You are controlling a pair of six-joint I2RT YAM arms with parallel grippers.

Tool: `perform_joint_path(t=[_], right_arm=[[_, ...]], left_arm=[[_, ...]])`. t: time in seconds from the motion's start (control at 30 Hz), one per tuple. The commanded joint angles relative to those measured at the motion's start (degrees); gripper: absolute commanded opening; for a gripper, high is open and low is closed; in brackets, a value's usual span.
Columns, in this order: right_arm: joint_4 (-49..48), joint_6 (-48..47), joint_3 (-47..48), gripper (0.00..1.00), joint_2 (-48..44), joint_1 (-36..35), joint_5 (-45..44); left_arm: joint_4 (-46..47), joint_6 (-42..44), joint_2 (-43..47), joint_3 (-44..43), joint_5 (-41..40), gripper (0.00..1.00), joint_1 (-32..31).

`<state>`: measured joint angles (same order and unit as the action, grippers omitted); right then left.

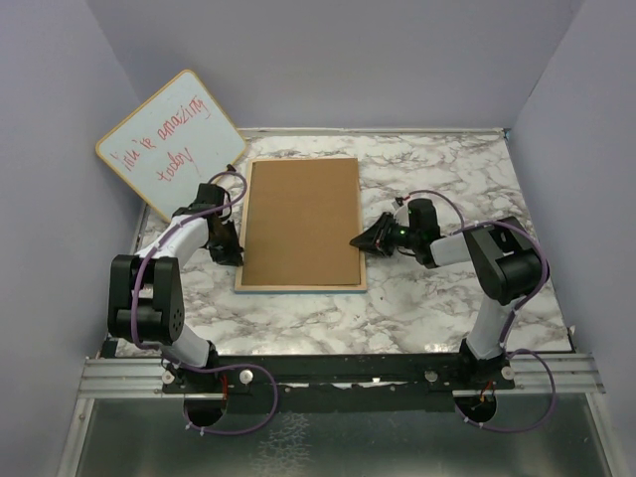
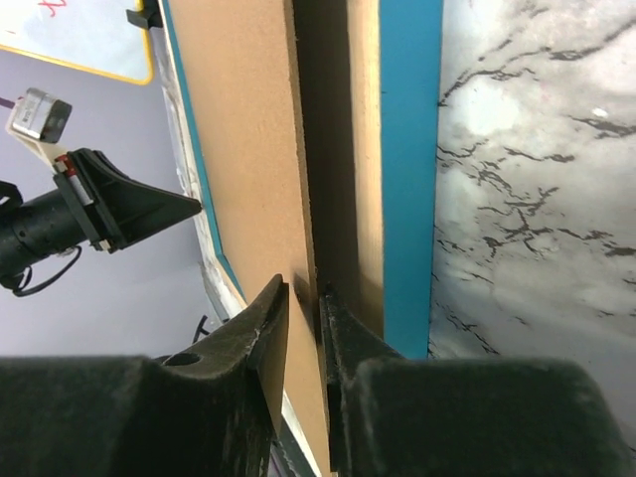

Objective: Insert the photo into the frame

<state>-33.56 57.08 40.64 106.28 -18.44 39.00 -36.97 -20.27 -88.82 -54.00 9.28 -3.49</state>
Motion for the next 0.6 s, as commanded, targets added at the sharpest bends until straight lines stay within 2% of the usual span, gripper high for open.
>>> perform_joint_path(t=[0.0, 0.23, 0.4, 0.57], right_arm=[[3.79, -1.8, 0.64, 0.26, -2.64, -0.55, -0.52], [13.87, -6.68, 3.45, 0.51, -8.59, -0.59, -4.46], [24.52, -12.62, 9.17, 0.54, -10.16, -0.61, -11.03], [32.28, -15.45, 15.43, 0.61, -7.42, -0.59, -17.37]], left_arm=[[-1.68, 1.2, 1.11, -3.74, -3.42, 0.2, -0.23], [-0.43, 2.07, -0.69, -8.83, -4.7, 0.48, -0.25], [4.39, 1.39, -3.84, -10.25, -4.47, 0.73, -0.26], [9.15, -0.34, -9.0, -12.95, -2.64, 0.82, -0.21]])
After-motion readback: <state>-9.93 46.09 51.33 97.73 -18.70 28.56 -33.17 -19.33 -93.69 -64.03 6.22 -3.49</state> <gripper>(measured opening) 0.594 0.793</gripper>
